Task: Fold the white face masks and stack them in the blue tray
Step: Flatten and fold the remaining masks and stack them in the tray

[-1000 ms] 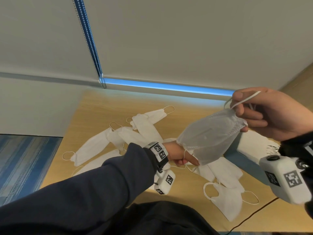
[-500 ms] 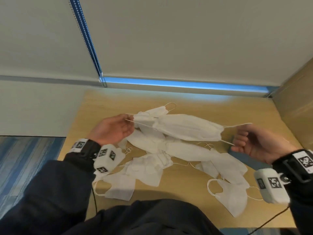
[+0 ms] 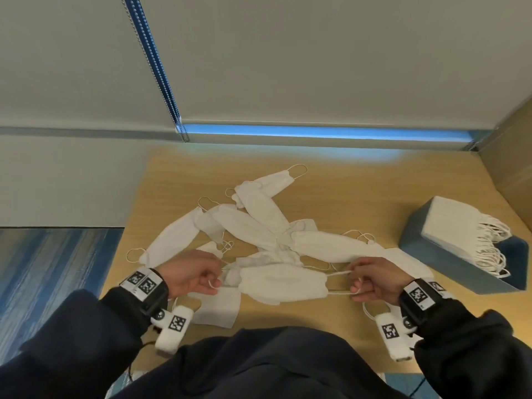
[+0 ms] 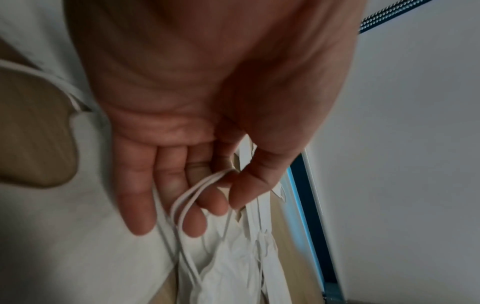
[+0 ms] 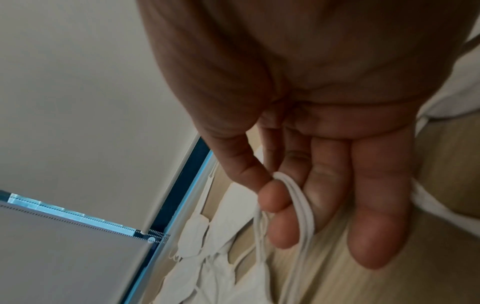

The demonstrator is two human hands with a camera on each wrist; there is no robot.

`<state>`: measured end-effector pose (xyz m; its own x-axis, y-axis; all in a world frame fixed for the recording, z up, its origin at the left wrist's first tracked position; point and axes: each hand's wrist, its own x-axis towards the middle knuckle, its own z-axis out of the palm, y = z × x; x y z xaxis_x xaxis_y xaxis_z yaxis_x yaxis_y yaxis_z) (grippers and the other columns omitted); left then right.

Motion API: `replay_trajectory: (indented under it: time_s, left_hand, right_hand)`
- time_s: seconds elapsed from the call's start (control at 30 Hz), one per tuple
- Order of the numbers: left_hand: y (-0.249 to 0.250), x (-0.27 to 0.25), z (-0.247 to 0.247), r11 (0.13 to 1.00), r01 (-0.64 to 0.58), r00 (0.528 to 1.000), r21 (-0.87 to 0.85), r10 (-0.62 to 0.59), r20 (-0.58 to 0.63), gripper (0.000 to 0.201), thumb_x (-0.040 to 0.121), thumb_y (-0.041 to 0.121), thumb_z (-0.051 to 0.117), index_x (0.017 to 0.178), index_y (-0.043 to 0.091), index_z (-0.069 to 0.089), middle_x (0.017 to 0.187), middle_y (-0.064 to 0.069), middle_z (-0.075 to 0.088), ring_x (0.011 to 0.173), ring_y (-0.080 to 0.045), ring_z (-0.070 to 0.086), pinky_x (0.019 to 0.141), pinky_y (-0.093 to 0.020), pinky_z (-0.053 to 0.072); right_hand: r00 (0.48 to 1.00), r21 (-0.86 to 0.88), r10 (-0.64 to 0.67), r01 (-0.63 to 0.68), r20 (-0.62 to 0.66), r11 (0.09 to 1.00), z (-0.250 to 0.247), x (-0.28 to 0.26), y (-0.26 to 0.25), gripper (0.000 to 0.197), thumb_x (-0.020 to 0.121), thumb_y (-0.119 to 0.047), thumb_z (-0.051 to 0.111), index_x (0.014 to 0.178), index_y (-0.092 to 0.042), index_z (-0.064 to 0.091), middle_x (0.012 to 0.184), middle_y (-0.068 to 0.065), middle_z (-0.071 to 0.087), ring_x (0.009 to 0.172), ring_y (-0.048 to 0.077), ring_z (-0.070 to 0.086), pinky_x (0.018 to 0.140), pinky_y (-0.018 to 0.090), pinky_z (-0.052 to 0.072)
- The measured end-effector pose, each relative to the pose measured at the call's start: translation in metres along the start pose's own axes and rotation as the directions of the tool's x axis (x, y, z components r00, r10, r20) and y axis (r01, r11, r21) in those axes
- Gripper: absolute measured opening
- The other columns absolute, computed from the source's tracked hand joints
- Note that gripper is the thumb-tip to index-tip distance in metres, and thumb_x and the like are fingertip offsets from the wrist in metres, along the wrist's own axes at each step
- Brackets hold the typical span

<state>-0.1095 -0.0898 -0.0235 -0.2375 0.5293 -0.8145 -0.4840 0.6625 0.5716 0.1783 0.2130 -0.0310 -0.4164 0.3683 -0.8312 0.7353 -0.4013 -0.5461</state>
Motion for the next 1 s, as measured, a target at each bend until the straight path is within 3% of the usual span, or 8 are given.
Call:
replay_trajectory:
  time_s: [0.17, 0.3, 0.4, 0.5, 0.57, 0.7, 0.87, 1.0]
  left_hand:
    - [0.001, 0.003, -0.001, 0.988, -0.004, 0.999, 0.155, -0.002, 0.040, 0.020, 0.080, 0.009, 0.072, 0.098, 0.004, 0.065, 0.093, -0.019, 0.072, 0.084, -0.025, 0.066, 0.086, -0.042, 0.060]
    - [0.015, -0.001, -0.027, 0.875, -0.074, 0.973, 0.479, 0.168, -0.156, 0.012, 0.091, 0.020, 0.070, 0.101, 0.016, 0.077, 0.098, -0.004, 0.078, 0.087, -0.019, 0.075, 0.067, -0.029, 0.056]
    - [0.019, 0.000, -0.052, 0.659, -0.020, 0.890, 0.752, 0.355, -0.287, 0.014, 0.081, 0.026, 0.082, 0.092, 0.024, 0.073, 0.096, 0.002, 0.075, 0.087, -0.017, 0.071, 0.073, -0.031, 0.056]
    - [0.007, 0.004, -0.057, 0.227, 0.202, 0.906, 0.953, 0.326, -0.270, 0.042, 0.077, 0.039, 0.081, 0.110, 0.030, 0.057, 0.109, 0.005, 0.064, 0.100, -0.019, 0.062, 0.078, -0.035, 0.051]
    - [-0.002, 0.009, -0.051, 0.139, 0.228, 0.899, 0.964, 0.350, -0.263, 0.056, 0.076, 0.037, 0.080, 0.121, 0.027, 0.049, 0.111, 0.002, 0.064, 0.099, -0.023, 0.064, 0.074, -0.036, 0.051]
    - [-0.001, 0.012, -0.052, 0.207, 0.252, 0.905, 0.945, 0.295, -0.306, 0.053, 0.076, 0.036, 0.080, 0.122, 0.024, 0.055, 0.107, -0.001, 0.066, 0.097, -0.024, 0.064, 0.075, -0.037, 0.052]
    - [0.040, -0.016, -0.055, 0.461, 0.053, 0.884, 0.886, 0.392, -0.256, 0.024, 0.079, 0.037, 0.083, 0.071, 0.020, 0.067, 0.068, 0.007, 0.060, 0.065, -0.013, 0.056, 0.059, -0.028, 0.040]
    - [0.074, -0.046, -0.038, 0.762, -0.367, 0.807, 0.534, 0.546, -0.225, 0.022, 0.084, 0.024, 0.081, 0.106, 0.023, 0.077, 0.096, 0.006, 0.078, 0.088, -0.014, 0.073, 0.079, -0.035, 0.057]
  right_hand:
    - [0.998, -0.083, -0.053, 0.056, 0.034, 0.995, 0.005, 0.001, -0.006, 0.019, 0.093, -0.007, 0.069, 0.112, -0.004, 0.068, 0.086, 0.018, 0.074, 0.081, 0.031, 0.073, 0.088, 0.051, 0.057]
    - [0.908, -0.395, -0.391, 0.308, -0.148, 0.865, 0.002, 0.009, -0.030, 0.007, 0.085, -0.013, 0.079, 0.092, -0.016, 0.078, 0.093, 0.014, 0.077, 0.079, 0.023, 0.069, 0.069, 0.035, 0.053]
    - [0.829, -0.678, -0.543, 0.323, -0.133, 0.660, 0.008, 0.023, -0.049, 0.016, 0.080, -0.023, 0.084, 0.092, -0.026, 0.074, 0.099, 0.000, 0.073, 0.085, 0.016, 0.064, 0.070, 0.025, 0.045]
    - [0.900, -0.899, -0.433, 0.156, -0.042, 0.410, 0.022, 0.039, -0.056, 0.051, 0.068, -0.041, 0.087, 0.112, -0.037, 0.061, 0.111, -0.007, 0.052, 0.104, 0.019, 0.056, 0.092, 0.036, 0.049]
    - [0.917, -0.951, -0.397, 0.083, -0.043, 0.296, 0.029, 0.046, -0.055, 0.062, 0.064, -0.046, 0.086, 0.115, -0.039, 0.052, 0.110, -0.008, 0.040, 0.109, 0.022, 0.050, 0.098, 0.043, 0.049]
    - [0.901, -0.957, -0.431, 0.089, -0.041, 0.276, 0.029, 0.040, -0.068, 0.029, 0.082, -0.040, 0.070, 0.109, -0.032, 0.061, 0.108, -0.004, 0.058, 0.097, 0.023, 0.061, 0.085, 0.037, 0.053]
    - [0.840, -0.779, -0.523, 0.230, -0.144, 0.584, 0.002, 0.019, -0.092, 0.015, 0.093, -0.028, 0.063, 0.082, -0.023, 0.071, 0.088, 0.003, 0.072, 0.079, 0.021, 0.062, 0.064, 0.031, 0.043]
    - [0.857, -0.224, -0.487, 0.448, -0.169, 0.866, 0.001, -0.010, -0.108, 0.013, 0.092, -0.016, 0.070, 0.081, -0.011, 0.072, 0.085, 0.011, 0.069, 0.079, 0.029, 0.062, 0.071, 0.036, 0.048]
